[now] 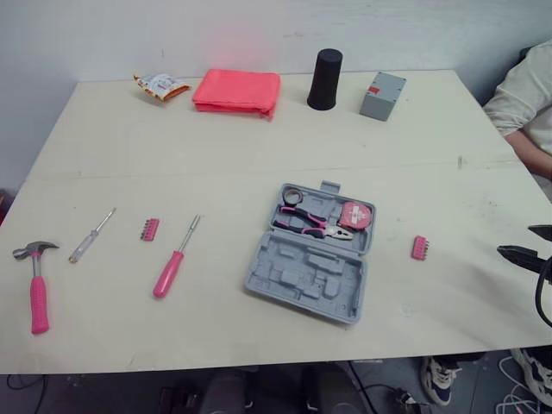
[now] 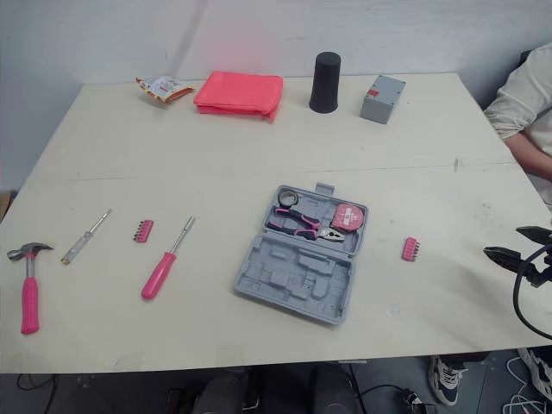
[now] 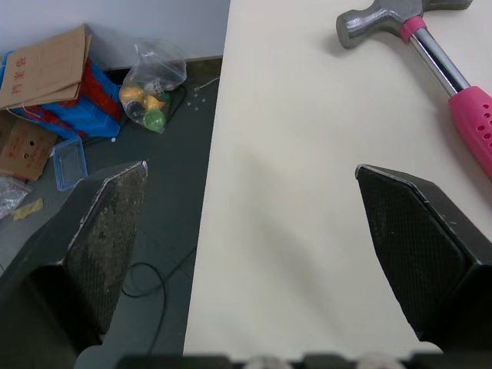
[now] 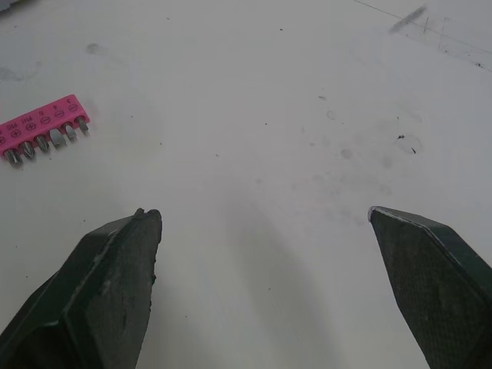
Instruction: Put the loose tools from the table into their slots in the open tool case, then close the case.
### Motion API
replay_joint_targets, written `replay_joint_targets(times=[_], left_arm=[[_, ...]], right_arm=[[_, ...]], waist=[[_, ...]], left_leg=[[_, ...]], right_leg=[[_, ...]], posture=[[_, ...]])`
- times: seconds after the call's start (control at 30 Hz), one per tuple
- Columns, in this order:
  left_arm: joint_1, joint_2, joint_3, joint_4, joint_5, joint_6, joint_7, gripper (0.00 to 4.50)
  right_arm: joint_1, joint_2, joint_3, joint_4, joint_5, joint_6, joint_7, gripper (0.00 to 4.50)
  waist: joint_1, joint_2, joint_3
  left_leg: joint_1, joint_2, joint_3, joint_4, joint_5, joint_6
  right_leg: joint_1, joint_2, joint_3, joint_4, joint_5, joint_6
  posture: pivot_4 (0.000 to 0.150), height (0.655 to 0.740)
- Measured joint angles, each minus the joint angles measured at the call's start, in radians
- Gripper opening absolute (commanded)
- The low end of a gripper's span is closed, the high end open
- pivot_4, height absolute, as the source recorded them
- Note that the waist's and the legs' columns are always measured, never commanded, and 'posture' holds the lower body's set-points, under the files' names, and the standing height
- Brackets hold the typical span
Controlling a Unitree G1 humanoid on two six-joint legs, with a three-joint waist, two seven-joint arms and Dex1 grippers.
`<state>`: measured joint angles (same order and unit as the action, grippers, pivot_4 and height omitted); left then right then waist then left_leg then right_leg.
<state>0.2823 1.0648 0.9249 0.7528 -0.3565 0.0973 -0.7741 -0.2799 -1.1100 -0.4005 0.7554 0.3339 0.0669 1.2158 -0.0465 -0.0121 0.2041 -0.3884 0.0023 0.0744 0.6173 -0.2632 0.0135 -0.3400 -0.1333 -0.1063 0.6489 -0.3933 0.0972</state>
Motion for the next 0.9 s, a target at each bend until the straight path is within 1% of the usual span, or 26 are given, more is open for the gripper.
replay_joint_targets(times=[0.2,0.27,0.33,0.4,0.43,0.5,0.6,0.67,0.7,0.77,0.8,0.83,0.9], left_arm=[[-0.005,0.000,0.000,-0.002,0.000,0.007,0.004,4.42],[-0.007,0.000,0.000,-0.038,-0.004,0.029,0.002,4.42],[0.010,-0.015,-0.001,-0.173,-0.043,0.097,-0.037,4.42],[0.040,-0.039,-0.021,-0.371,-0.092,0.163,-0.094,4.42],[0.049,-0.047,-0.043,-0.491,-0.117,0.209,-0.113,4.42],[0.036,-0.052,-0.100,-0.664,-0.145,0.274,-0.113,4.42],[-0.066,-0.057,-0.226,-0.844,-0.165,0.353,-0.072,4.42],[-0.191,-0.068,-0.364,-0.946,-0.181,0.410,-0.040,4.42],[-0.227,-0.071,-0.410,-0.971,-0.182,0.424,-0.033,4.19],[-0.377,-0.100,-0.572,-1.009,-0.164,0.465,-0.010,3.63],[-0.446,-0.130,-0.656,-1.021,-0.152,0.487,-0.001,3.14],[-0.487,-0.151,-0.710,-1.021,-0.146,0.502,0.003,2.69],[-0.604,-0.212,-0.823,-0.990,-0.121,0.537,0.009,1.83]], right_arm=[[0.001,0.003,0.000,-0.010,0.000,0.000,-0.011,4.50],[0.007,0.010,0.000,-0.031,0.003,0.004,-0.015,4.50],[0.018,0.022,-0.002,-0.091,0.023,0.038,-0.017,4.50],[0.041,0.035,-0.003,-0.187,0.050,0.078,-0.017,4.50],[0.064,0.045,-0.006,-0.260,0.064,0.104,-0.025,4.50],[0.103,0.078,-0.005,-0.388,0.085,0.151,-0.046,4.50],[0.155,0.141,0.025,-0.574,0.091,0.215,-0.102,4.50],[0.186,0.173,0.053,-0.704,0.098,0.280,-0.147,4.50],[0.188,0.181,0.064,-0.743,0.105,0.302,-0.161,4.26],[0.221,0.191,0.084,-0.852,0.116,0.358,-0.194,3.70],[0.232,0.203,0.104,-0.904,0.116,0.374,-0.207,3.20],[0.236,0.209,0.125,-0.932,0.115,0.379,-0.216,2.71],[0.256,0.224,0.150,-0.958,0.096,0.384,-0.241,1.74]], waist=[[-0.001,0.000,0.000],[-0.001,0.000,0.000],[0.000,0.000,0.000],[0.002,-0.001,0.000],[0.007,-0.001,0.000],[0.017,-0.001,0.000],[0.025,-0.001,0.000],[0.034,0.000,0.000],[0.037,-0.001,0.000],[0.046,0.000,0.000],[0.048,-0.001,0.000],[0.049,-0.001,0.000],[0.051,-0.001,0.000]], left_leg=[[0.000,0.000,0.000,0.000,0.000,0.000],[0.000,0.000,0.000,0.000,0.000,0.000],[0.000,0.000,0.000,0.001,0.000,0.000],[0.000,0.000,0.000,0.001,0.000,0.000],[0.000,0.000,0.000,0.002,0.000,0.000],[0.000,0.001,-0.001,0.003,0.000,0.000],[-0.001,0.000,-0.001,0.004,0.000,0.000],[-0.002,0.000,-0.001,0.006,0.000,0.000],[-0.002,0.000,-0.001,0.006,0.000,0.000],[-0.002,0.000,-0.002,0.008,0.000,0.000],[-0.004,0.000,-0.003,0.009,0.000,0.000],[-0.004,0.000,-0.003,0.011,0.000,0.000],[-0.005,0.000,-0.003,0.013,0.001,0.001]], right_leg=[[0.000,0.000,0.000,0.000,0.000,0.000],[0.000,0.000,0.000,0.000,0.000,0.000],[0.000,0.000,0.001,0.001,0.000,0.000],[0.000,-0.001,0.001,0.002,0.000,0.000],[0.000,0.000,0.001,0.002,0.000,0.000],[0.000,0.000,0.001,0.002,0.000,0.000],[0.001,0.001,0.001,0.003,0.000,0.000],[0.001,0.001,0.001,0.004,0.000,0.000],[0.001,0.001,0.001,0.004,0.000,0.000],[0.001,0.002,0.001,0.004,0.001,0.000],[0.001,0.003,0.000,0.004,0.001,0.001],[0.001,0.003,0.000,0.005,0.001,0.001],[0.001,0.004,0.000,0.005,0.001,0.001]], posture=[[0.150,0.7361],[0.150,0.7361],[0.150,0.7361],[0.150,0.7361],[0.150,0.7361],[0.150,0.7361],[0.150,0.7361],[0.150,0.7361],[0.150,0.7361],[0.150,0.7361],[0.150,0.7361],[0.150,0.7361],[0.150,0.7361]])
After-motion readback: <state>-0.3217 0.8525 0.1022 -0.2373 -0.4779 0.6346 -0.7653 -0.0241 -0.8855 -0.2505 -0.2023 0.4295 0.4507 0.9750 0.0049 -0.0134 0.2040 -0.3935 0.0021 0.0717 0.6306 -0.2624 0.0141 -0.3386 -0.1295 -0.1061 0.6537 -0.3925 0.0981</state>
